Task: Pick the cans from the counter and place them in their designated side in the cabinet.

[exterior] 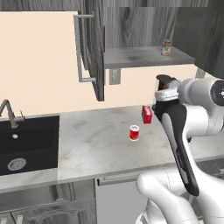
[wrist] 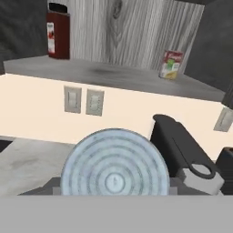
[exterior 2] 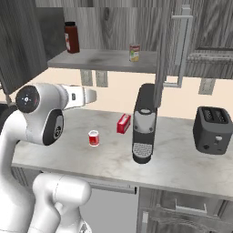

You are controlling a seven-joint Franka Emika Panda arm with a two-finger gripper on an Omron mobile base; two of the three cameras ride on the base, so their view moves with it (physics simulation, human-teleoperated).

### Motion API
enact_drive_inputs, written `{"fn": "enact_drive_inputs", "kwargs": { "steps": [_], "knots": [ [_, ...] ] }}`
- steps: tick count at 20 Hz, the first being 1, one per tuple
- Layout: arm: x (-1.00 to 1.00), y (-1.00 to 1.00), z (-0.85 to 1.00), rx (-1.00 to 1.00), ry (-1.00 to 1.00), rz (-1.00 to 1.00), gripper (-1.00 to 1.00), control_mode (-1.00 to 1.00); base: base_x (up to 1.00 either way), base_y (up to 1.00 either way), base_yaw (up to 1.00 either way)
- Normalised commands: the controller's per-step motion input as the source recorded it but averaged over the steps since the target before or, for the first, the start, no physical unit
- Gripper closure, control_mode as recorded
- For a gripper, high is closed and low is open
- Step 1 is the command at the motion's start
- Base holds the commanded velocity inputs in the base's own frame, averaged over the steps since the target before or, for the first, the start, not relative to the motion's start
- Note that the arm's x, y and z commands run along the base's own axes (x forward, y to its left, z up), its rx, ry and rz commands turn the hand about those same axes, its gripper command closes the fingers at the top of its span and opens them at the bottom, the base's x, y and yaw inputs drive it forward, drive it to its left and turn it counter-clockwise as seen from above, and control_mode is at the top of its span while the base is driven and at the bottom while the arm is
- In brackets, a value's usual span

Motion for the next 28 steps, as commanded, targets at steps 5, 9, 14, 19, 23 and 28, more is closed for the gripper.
{"fn": "enact_drive_inputs", "kwargs": {
  "steps": [5,9,14,19,23,28],
  "knots": [
    [-0.02,-0.12,0.49,0.00,0.00,0.00,1.00,-1.00,0.00,0.00,0.00],
    [0.00,-0.08,0.29,0.00,0.01,0.00,1.00,-1.00,0.00,0.00,0.00],
    [0.00,-0.05,0.09,-0.02,0.00,0.00,1.00,-1.00,0.00,0.00,0.00],
    [0.04,-0.01,0.08,-0.03,-0.02,0.00,1.00,-1.00,0.00,0.00,0.00],
    [0.14,-0.02,0.09,-0.03,-0.03,0.00,1.00,-1.00,0.00,0.00,0.00],
    [0.17,-0.08,0.14,-0.02,-0.03,0.00,1.00,-1.00,0.00,0.00,0.00]
  ]
}}
